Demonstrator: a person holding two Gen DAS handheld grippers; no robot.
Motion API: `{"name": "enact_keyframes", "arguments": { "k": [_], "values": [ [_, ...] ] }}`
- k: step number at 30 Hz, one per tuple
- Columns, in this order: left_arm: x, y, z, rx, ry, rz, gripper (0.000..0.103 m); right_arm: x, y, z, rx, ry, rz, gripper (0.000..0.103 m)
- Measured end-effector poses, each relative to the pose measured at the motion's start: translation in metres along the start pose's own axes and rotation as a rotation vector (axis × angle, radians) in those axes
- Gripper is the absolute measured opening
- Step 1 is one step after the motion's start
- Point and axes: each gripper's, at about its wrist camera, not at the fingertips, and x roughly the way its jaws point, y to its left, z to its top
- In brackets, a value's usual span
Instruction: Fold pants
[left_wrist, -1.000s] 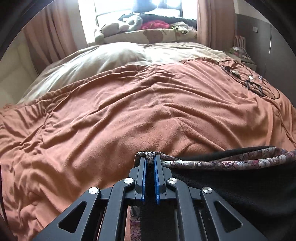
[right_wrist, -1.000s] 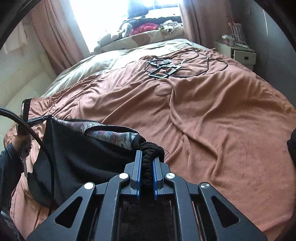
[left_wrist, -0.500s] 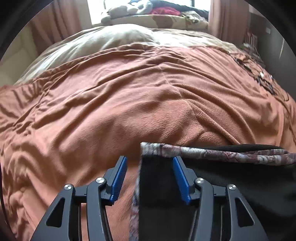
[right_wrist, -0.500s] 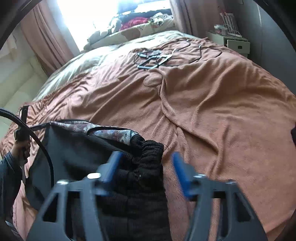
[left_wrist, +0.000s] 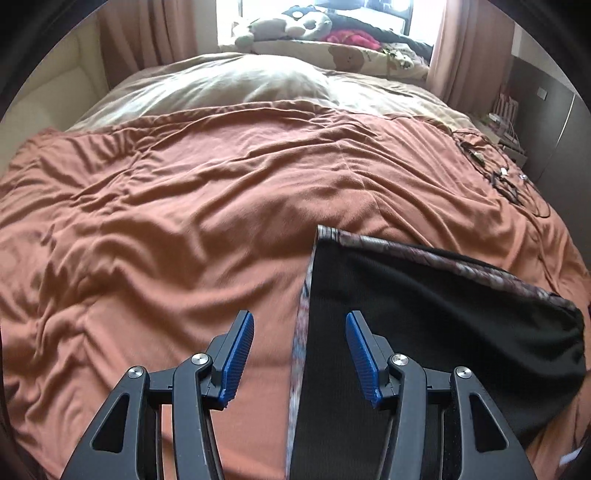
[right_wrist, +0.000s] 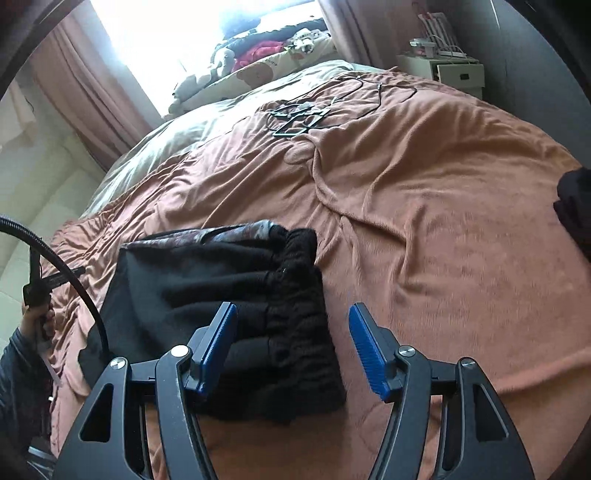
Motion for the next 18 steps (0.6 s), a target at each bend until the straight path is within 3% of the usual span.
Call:
{"name": "enact_keyframes", "arguments": {
  "k": [13, 18],
  "values": [
    [-0.067, 0.009, -0.073, -0.127, 0.007, -0.045, 0.055, -0.027, -0.004, -0.026, 0.069, 0.055, 0.099, 0.061],
    [-0.083, 0.009, -0.104, -0.18, 0.012, -0.075, 0.055, -0.034, -0.008, -0.033, 0.1, 0.046, 0.134, 0.07]
  ]
}}
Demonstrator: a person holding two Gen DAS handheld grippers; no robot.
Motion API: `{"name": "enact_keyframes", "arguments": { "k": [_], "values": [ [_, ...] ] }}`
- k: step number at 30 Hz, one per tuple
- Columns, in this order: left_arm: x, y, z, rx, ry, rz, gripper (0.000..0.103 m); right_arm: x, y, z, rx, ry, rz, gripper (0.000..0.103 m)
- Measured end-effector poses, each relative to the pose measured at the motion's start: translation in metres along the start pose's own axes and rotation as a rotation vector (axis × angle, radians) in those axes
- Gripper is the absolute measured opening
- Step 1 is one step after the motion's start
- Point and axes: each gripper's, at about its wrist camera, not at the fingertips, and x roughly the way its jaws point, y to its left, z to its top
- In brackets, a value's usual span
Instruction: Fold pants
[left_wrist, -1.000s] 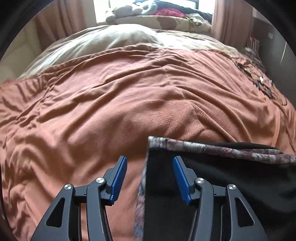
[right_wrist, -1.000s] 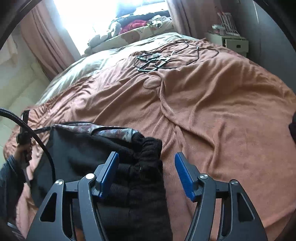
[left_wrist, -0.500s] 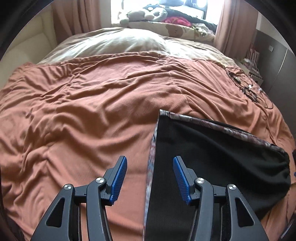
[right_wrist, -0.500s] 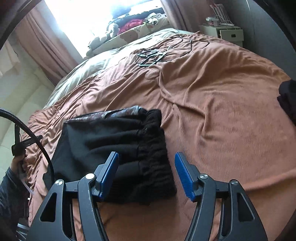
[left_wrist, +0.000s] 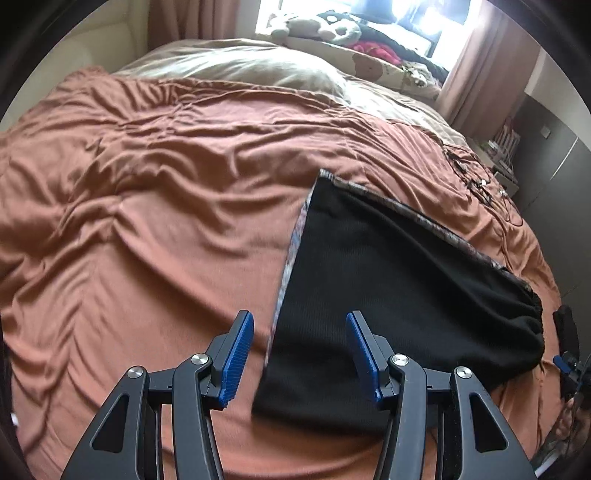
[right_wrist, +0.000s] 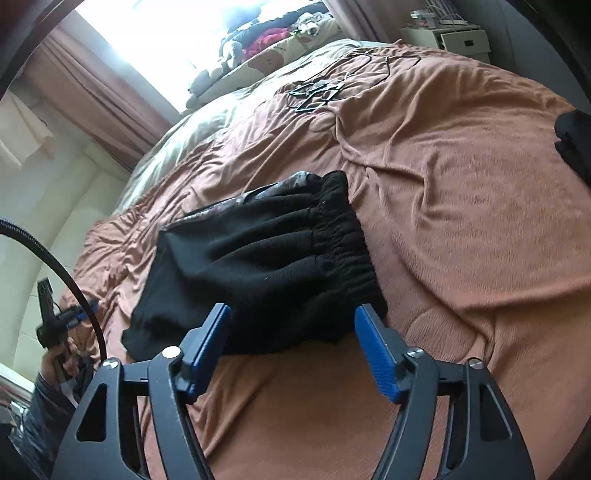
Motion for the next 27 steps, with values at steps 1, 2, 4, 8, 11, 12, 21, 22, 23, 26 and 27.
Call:
{"name": "enact_keyframes", "arguments": {
  "k": [1, 2, 4, 8, 11, 12, 21, 22, 23, 26, 27],
  "values": [
    [-0.002, 0.001, -0.006, -0.011, 0.0, -0.01, 0.056, -0.001, -0.001, -0.001, 0.004, -0.002, 0.0, 0.07],
    [-0.003, 0.001, -0.01, -0.019, 0.002, -0.012, 0.058, -0.002, -0.002, -0.002, 0.008, -0.006, -0.001, 0.07],
    [-0.007, 0.004, -0.019, -0.046, 0.006, -0.018, 0.073, -0.003, -0.001, -0.007, 0.013, -0.01, 0.006, 0.07],
    [-0.015, 0.007, -0.034, -0.11, -0.005, -0.064, 0.076, -0.001, -0.006, -0.018, 0.047, -0.017, 0.026, 0.07],
    [-0.018, 0.008, -0.045, -0.155, -0.016, -0.089, 0.076, 0.007, -0.016, -0.022, 0.122, -0.014, 0.072, 0.07],
    [-0.017, 0.01, -0.049, -0.176, -0.009, -0.106, 0.076, 0.01, -0.018, -0.024, 0.137, -0.016, 0.081, 0.07],
    [0.005, 0.023, -0.075, -0.323, 0.061, -0.202, 0.064, 0.035, -0.033, -0.034, 0.248, -0.003, 0.13, 0.07],
    [0.007, 0.025, -0.077, -0.334, 0.063, -0.208, 0.064, 0.038, -0.035, -0.034, 0.26, -0.004, 0.134, 0.07],
    [0.009, 0.026, -0.078, -0.347, 0.067, -0.213, 0.064, 0.041, -0.037, -0.034, 0.27, -0.003, 0.138, 0.07],
    [0.019, 0.033, -0.082, -0.393, 0.086, -0.22, 0.064, 0.046, -0.041, -0.035, 0.286, 0.003, 0.145, 0.07],
    [0.022, 0.034, -0.083, -0.401, 0.092, -0.213, 0.064, 0.048, -0.042, -0.035, 0.29, 0.006, 0.147, 0.07]
  ]
}}
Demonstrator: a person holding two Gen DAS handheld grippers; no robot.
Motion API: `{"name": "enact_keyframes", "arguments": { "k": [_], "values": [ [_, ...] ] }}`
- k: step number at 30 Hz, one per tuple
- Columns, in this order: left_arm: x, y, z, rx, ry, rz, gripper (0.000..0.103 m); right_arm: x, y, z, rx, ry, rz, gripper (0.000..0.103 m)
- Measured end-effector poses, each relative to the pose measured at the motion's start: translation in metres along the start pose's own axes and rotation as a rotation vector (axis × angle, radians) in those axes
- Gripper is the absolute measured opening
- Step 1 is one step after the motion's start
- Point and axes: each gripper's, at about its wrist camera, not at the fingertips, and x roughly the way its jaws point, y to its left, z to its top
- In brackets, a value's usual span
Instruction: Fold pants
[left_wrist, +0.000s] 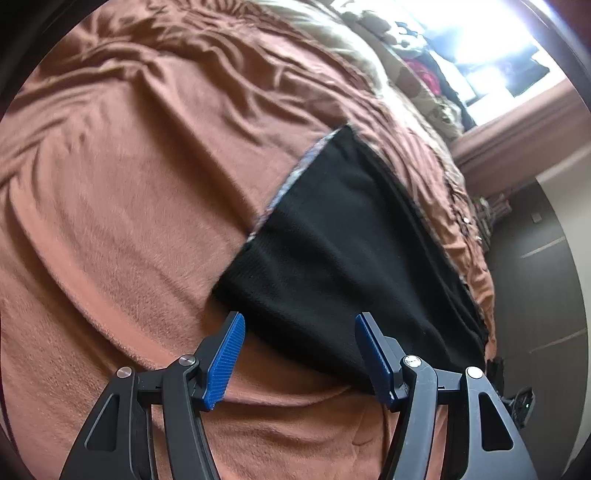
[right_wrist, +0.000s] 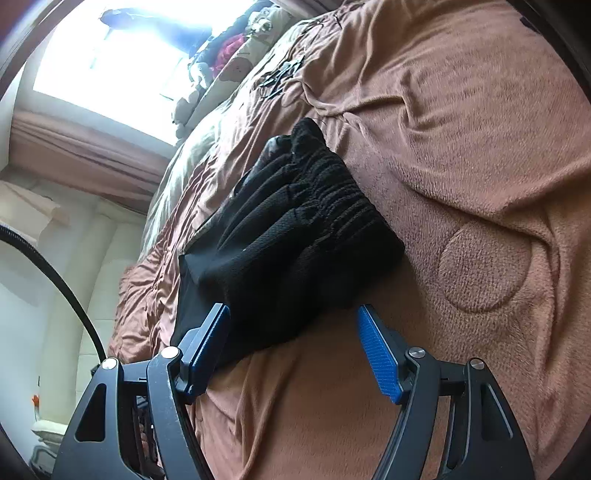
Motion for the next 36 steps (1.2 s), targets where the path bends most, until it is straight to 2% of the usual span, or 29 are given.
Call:
{"name": "enact_keyframes", "arguments": {
  "k": [9, 15, 18, 21, 23, 25, 28, 30, 36],
  "values": [
    [0.028, 0.023, 0.001, -0.095, 0.051, 0.021, 0.064, 0.012, -0.006, 0.0, 0.033, 0.005, 0.0, 0.07],
    [0.031, 0.027, 0.007, -0.117, -0.002, 0.019, 0.062, 0.014, -0.01, -0.002, 0.056, -0.018, -0.001, 0.07],
    [0.033, 0.031, 0.008, -0.136, -0.017, 0.014, 0.058, 0.014, -0.01, -0.004, 0.072, -0.038, -0.01, 0.065],
    [0.029, 0.034, 0.004, -0.165, -0.033, 0.008, 0.051, 0.013, -0.011, -0.005, 0.085, -0.058, -0.016, 0.061],
    [0.029, 0.036, 0.004, -0.172, -0.044, 0.014, 0.043, 0.013, -0.012, -0.005, 0.097, -0.072, -0.019, 0.059],
    [0.03, 0.04, 0.006, -0.179, -0.051, 0.022, 0.023, 0.015, -0.012, -0.004, 0.107, -0.084, -0.019, 0.056],
    [0.028, 0.043, 0.008, -0.188, -0.053, 0.014, 0.011, 0.019, -0.013, -0.003, 0.114, -0.096, -0.013, 0.043],
    [0.023, 0.035, 0.01, -0.149, -0.066, 0.038, 0.01, 0.018, -0.016, -0.002, 0.121, -0.099, 0.002, 0.027],
    [-0.005, 0.012, 0.019, -0.093, -0.115, 0.026, 0.009, 0.003, -0.007, 0.004, 0.079, -0.126, 0.032, 0.012]
  ]
}}
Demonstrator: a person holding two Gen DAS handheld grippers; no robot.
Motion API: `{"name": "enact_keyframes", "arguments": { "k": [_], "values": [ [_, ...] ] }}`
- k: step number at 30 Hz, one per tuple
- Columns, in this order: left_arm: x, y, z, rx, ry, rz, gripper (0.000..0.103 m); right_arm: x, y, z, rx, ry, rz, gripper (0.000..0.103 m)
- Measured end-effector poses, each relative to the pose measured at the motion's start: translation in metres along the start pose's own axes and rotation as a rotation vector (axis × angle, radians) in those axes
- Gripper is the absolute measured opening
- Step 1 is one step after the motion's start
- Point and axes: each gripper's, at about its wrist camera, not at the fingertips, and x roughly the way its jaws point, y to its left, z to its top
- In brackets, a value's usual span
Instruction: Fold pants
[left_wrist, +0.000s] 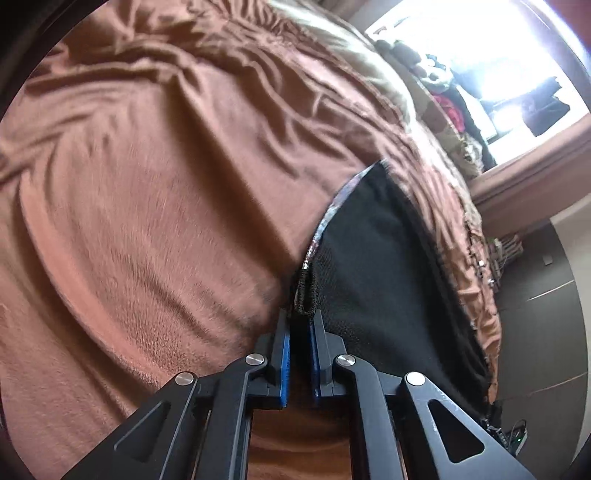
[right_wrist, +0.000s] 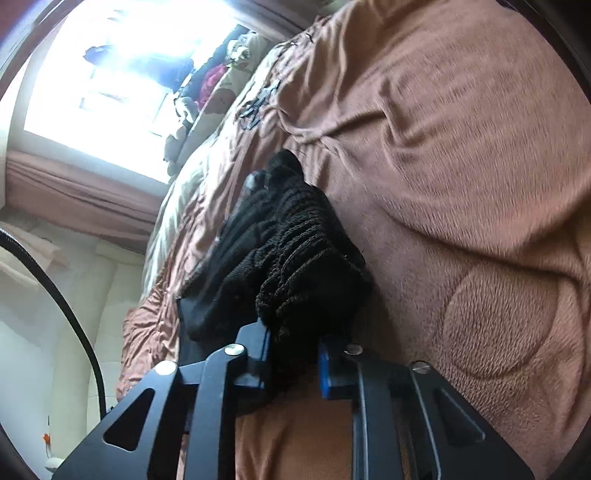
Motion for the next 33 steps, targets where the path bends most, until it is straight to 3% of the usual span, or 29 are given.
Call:
{"name": "enact_keyframes", "arguments": {
  "k": [11, 33],
  "values": [
    [-0.061, -0.017, -0.001, 0.046, -0.064, -0.029, 0.009, -0.023, 0.018, -0.005, -0.063, 0.028, 0.049, 0.01],
    [-0.176, 0.047, -0.092, -0.011, -0.13, -0.038, 0.009, -0.056, 0.035, -0.037, -0.158, 0.143, 0.071, 0.01]
  ]
}}
